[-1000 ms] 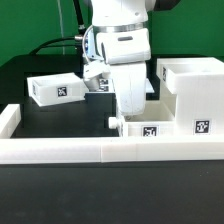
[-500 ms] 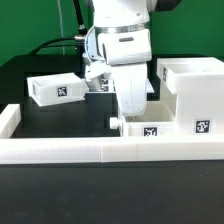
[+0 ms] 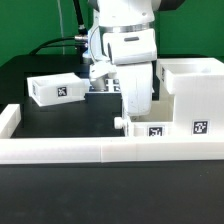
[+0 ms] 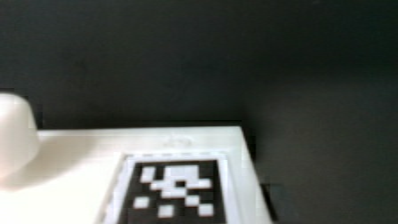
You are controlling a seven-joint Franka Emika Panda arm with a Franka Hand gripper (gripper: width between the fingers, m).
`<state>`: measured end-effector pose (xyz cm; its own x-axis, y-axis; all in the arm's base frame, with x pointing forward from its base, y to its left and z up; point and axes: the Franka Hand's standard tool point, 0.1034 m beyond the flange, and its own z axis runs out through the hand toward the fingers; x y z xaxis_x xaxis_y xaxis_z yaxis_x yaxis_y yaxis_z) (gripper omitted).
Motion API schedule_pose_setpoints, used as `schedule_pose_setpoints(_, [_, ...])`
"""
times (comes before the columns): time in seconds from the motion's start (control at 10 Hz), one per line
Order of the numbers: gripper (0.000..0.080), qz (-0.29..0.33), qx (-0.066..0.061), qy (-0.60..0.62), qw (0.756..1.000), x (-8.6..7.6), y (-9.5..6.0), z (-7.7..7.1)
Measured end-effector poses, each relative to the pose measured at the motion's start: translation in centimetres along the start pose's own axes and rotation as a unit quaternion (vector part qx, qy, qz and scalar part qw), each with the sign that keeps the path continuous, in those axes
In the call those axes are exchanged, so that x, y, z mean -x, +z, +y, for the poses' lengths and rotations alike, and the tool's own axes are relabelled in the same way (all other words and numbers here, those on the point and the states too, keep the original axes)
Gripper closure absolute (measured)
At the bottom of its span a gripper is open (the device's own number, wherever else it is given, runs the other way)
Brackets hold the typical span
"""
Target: Assemble drawer
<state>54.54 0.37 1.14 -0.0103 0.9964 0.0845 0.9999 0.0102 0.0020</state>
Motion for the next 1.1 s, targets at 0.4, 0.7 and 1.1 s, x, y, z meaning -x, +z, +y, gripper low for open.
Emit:
schedule_pose_setpoints(0.4, [0.0757,0.001,-0.001,-0.002,1.0,-1.0,0.1,0.0])
schedule_pose_setpoints(0.7, [0.0757,0.001,-0.006,0.016,1.0,-1.8,0.1,0.0])
schedule_pose_setpoints(1.1, [0.0666,0.001,-0.005,0.019,1.0,-1.8,-0.1,0.1])
